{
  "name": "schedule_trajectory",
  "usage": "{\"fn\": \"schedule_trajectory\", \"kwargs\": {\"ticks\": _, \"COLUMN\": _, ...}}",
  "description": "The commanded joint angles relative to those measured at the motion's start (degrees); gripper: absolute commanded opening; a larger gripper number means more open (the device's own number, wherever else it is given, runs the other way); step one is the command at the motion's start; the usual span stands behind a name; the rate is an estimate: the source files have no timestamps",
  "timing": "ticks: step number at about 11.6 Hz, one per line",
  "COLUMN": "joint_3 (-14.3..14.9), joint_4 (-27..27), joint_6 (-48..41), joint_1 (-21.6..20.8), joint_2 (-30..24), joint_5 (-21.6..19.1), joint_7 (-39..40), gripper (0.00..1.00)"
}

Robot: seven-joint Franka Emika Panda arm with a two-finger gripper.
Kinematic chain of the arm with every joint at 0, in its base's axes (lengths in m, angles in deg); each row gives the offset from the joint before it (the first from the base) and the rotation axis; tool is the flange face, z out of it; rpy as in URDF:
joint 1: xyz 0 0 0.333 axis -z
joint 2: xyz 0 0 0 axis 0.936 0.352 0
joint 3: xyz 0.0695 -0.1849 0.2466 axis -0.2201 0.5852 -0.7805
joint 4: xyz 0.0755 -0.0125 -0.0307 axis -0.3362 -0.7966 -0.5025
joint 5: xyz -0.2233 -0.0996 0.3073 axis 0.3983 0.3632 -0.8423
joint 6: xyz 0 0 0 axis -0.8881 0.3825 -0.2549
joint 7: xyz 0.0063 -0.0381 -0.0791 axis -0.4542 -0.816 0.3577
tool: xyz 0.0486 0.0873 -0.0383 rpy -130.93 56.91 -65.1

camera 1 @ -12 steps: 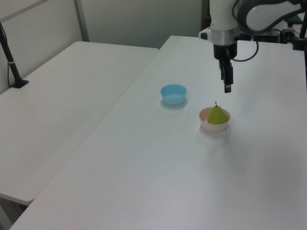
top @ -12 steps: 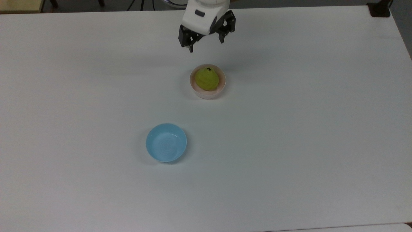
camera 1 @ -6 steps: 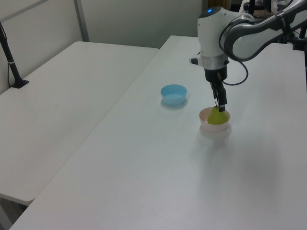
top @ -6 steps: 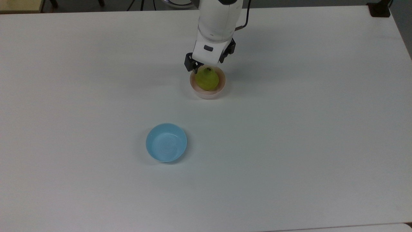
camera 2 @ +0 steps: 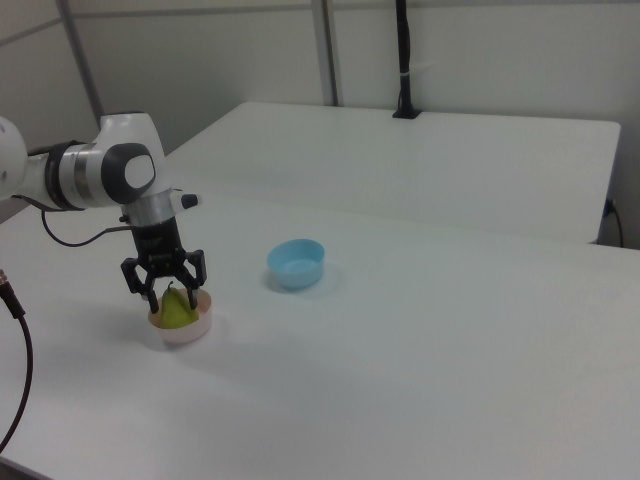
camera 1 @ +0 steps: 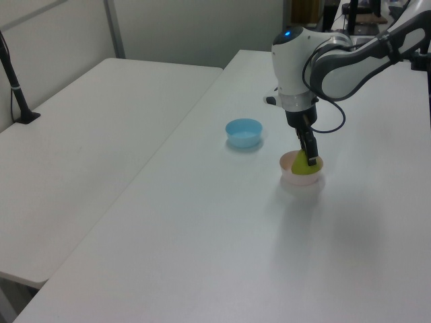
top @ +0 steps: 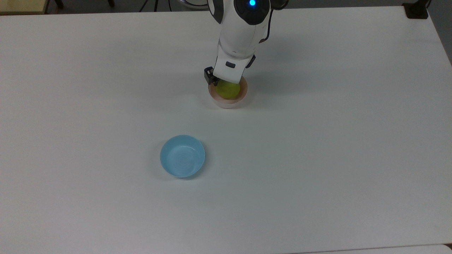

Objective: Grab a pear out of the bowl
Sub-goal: 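Lower the gripper around the pear and close on it, then lift the pear out of the pink bowl and carry it sideways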

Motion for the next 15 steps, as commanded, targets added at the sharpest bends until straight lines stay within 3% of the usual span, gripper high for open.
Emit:
{"fn": "schedule_trajectory", "kwargs": {"ticks": 1, "joint_3": 0.19, "joint_4": -0.77, "joint_6": 3.04, "joint_1": -0.46, "joint_2": 0.90, "joint_5": 1.05, "joint_7": -0.20, "gripper": 0.74}}
{"fn": "schedule_trajectory", "kwargs": {"ticks": 4, "joint_3": 0.19, "joint_4": -0.77, "joint_6": 3.65, "joint_1": -1.43, "joint_2": 1.61, "joint_5": 1.49, "joint_7": -0.20, "gripper": 0.74}}
{"fn": "schedule_trajectory", "kwargs": {"ticks": 5, "joint_3": 0.19, "joint_4": -0.68, "joint_6": 3.66, "joint_1": -1.43, "joint_2": 1.61, "joint_5": 1.49, "joint_7": -0.20, "gripper": 0.66}}
{"fn": "schedule_trajectory", "kwargs": {"ticks": 8, "joint_3": 0.19, "joint_4": -0.50, "joint_6": 3.31, "joint_1": -1.34, "joint_2": 1.43, "joint_5": 1.49, "joint_7": -0.20, "gripper": 0.26}}
{"fn": "schedule_trajectory", "kwargs": {"ticks": 15, "joint_3": 0.27, "joint_4": 6.17, "joint_6": -8.54, "joint_1": -1.43, "joint_2": -3.74, "joint_5": 0.61, "joint_7": -0.37, "gripper": 0.25}}
